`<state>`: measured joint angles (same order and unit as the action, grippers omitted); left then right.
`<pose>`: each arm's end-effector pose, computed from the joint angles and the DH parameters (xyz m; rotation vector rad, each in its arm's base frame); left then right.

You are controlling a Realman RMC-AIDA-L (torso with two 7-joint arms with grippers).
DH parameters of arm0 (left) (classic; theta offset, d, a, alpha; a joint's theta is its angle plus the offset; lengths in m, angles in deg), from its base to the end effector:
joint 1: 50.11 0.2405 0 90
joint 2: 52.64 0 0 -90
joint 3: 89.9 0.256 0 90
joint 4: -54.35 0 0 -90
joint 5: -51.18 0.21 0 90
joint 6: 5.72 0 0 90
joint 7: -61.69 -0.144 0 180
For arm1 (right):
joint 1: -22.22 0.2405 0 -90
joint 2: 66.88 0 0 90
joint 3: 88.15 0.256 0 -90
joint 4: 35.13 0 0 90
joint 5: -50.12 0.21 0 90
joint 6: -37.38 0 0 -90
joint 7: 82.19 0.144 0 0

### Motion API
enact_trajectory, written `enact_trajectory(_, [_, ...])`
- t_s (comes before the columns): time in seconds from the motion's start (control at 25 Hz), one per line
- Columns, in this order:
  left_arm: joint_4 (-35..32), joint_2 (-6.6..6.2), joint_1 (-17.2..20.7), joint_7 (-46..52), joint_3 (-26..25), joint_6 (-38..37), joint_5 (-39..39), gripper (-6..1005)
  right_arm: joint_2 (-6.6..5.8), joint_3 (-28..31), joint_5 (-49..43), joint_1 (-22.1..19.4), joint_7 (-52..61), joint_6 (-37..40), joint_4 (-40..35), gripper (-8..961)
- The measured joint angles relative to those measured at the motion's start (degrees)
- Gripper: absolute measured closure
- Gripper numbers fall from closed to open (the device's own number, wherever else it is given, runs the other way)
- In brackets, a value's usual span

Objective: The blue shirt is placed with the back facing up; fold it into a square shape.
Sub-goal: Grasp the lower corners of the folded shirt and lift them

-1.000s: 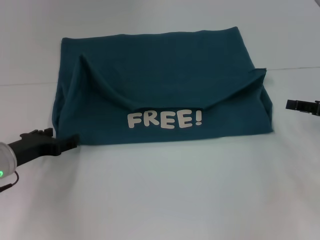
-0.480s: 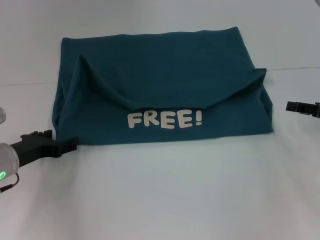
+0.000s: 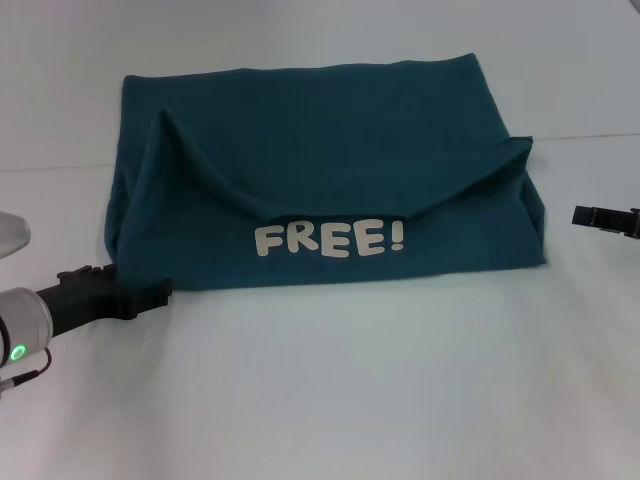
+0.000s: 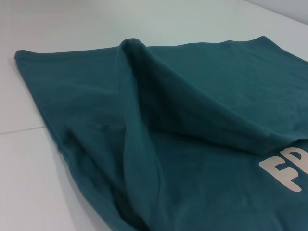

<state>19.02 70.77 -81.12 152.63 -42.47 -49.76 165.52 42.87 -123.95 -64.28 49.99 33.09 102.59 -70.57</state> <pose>-0.3109 0.3857 -0.0271 -2.1640 -0.9561 -0.2883 0.3535 0.3698 0.0895 -1.9561 1.4178 0.5931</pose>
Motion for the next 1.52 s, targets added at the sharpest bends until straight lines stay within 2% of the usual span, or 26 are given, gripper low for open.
enact_trajectory(0.68, [-0.7, 0.21, 0.2, 1.1, 0.1, 0.7, 1.1, 286, 0.05, 1.1, 0.0, -0.2, -0.1, 0.0, 0.0, 340])
enact_trajectory(0.92, [-1.2, 0.21, 0.2, 1.7, 0.2, 0.7, 1.4, 495, 0.08, 1.5, 0.0, -0.5, -0.1, 0.0, -0.1, 341])
enact_trajectory(1.12, [-1.2, 0.25, 0.2, 1.7, 0.2, 0.7, 1.4, 730, 0.09, 1.2, -0.2, -0.6, -0.2, -0.3, 0.2, 341])
enact_trajectory(1.36, [-1.3, 0.25, 0.1, 1.7, 0.3, 0.7, 1.4, 963, 0.09, 1.0, -4.2, 0.1, 0.8, -0.3, 0.2, 342])
enact_trajectory(1.52, [-1.5, 0.14, 0.1, 1.7, 0.3, 0.4, 1.4, 990, 0.00, 1.0, -6.0, 0.4, 2.1, -0.3, 0.1, 341])
